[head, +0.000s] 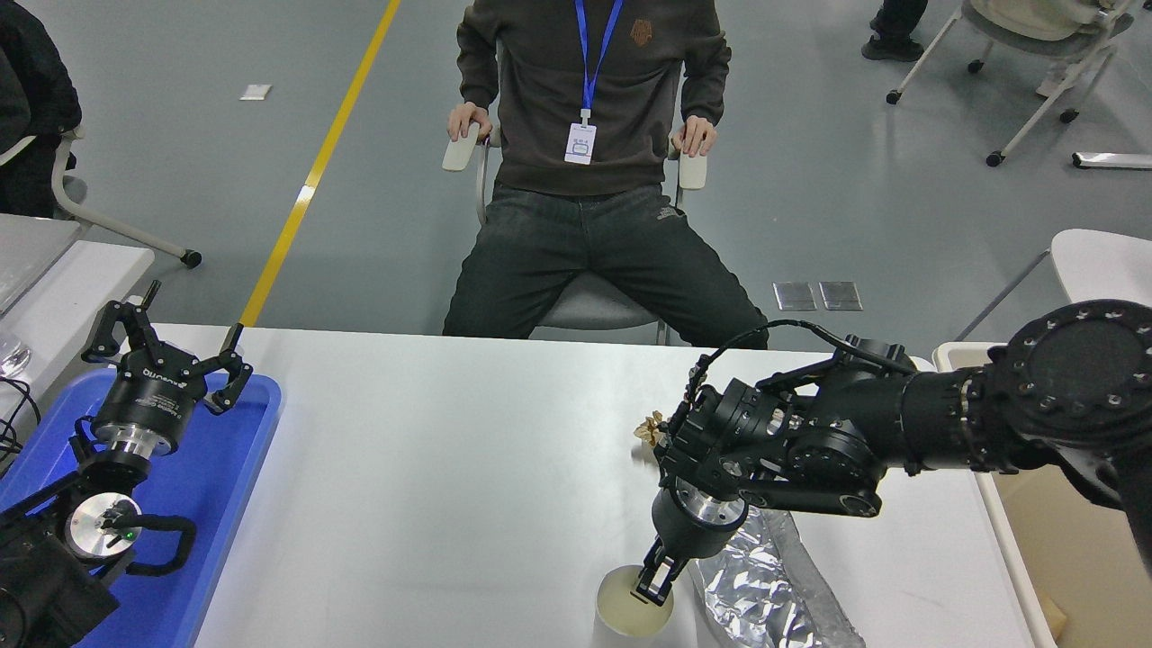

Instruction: Clean the table surface

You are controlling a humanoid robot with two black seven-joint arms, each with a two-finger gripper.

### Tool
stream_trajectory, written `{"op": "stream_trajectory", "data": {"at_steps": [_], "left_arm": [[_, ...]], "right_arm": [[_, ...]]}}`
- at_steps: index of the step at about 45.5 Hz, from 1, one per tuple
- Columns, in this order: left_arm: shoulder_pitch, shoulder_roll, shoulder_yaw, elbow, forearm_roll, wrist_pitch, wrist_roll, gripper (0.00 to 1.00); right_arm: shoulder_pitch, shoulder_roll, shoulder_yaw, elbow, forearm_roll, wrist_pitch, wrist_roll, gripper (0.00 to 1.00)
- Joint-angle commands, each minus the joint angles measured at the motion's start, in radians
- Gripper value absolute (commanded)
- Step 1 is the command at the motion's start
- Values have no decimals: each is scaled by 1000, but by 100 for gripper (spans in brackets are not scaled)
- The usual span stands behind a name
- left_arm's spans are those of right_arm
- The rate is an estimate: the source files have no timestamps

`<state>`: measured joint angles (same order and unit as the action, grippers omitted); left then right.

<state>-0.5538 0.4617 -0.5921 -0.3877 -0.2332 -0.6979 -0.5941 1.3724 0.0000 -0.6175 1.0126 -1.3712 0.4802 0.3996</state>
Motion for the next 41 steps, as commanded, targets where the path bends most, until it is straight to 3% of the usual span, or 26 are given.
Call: {"op": "stream_trajectory", "data": {"at_steps": [1,29,41], "left_arm": [[0,0,0,1,0,0,0,100],[0,0,0,0,0,0,0,100],[0,0,0,0,0,0,0,100]], "right_arm": [[8,0,-2,-22,-3,3,31,0],[60,0,18,-14,9,8,125,0],[122,0,179,-12,147,9,148,0]]}}
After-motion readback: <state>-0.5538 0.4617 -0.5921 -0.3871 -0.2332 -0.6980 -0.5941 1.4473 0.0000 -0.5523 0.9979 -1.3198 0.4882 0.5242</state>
